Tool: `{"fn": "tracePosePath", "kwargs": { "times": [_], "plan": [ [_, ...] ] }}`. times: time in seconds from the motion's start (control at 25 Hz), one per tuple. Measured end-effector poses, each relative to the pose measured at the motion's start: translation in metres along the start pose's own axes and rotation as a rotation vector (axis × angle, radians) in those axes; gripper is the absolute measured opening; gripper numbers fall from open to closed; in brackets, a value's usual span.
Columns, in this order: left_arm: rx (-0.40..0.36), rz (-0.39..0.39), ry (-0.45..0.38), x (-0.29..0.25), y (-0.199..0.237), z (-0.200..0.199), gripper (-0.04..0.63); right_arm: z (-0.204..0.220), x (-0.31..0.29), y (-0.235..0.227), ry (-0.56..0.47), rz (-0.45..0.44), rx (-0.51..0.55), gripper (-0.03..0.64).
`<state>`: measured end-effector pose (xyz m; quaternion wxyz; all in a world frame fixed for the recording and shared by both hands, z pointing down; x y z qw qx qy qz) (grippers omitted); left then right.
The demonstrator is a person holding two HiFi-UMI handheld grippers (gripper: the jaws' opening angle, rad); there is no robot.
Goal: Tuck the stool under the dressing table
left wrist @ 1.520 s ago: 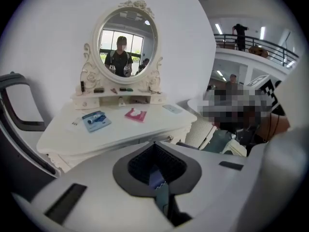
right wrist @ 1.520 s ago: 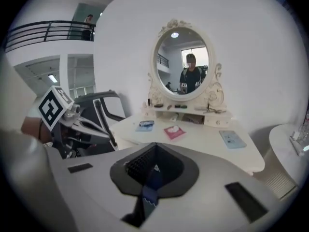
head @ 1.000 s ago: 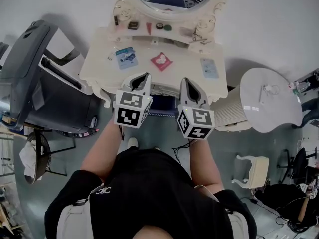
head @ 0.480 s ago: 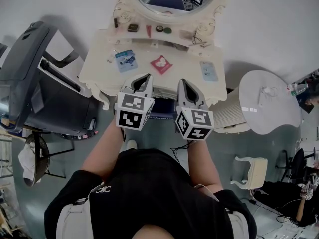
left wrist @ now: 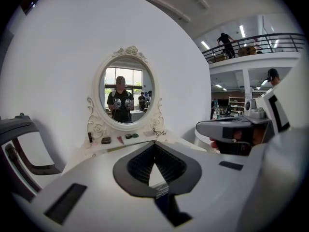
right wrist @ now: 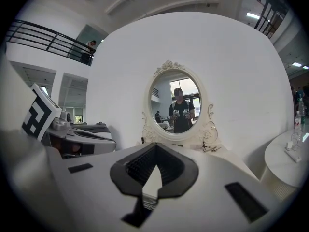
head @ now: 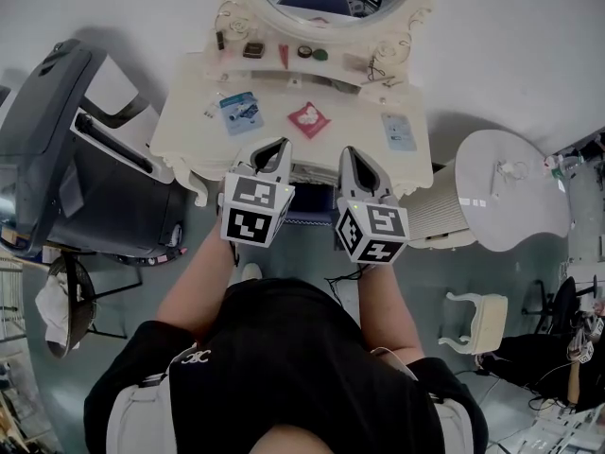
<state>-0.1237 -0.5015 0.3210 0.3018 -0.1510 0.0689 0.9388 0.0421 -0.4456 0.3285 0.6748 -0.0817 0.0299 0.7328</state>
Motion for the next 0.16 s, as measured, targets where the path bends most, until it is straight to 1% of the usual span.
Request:
{"fn": "tracePosePath", "kwargs": {
  "times": [0.16],
  "plan": [
    [-0.004,0.005,0.007,-0.0002,0.0069,0.0019,0.005,0.0021,-0.0057,0.0027,0.006,0.007,-0.002,0.008]
  ]
}}
Point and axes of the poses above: the fingertips, and each gripper's own axes: x backward along the fingers, y to its left, z out of its underside, the point moved 8 cm from there along x, backward along the fingers, and after that the axes turned 12 degrees about z, right-handed, at the moved point
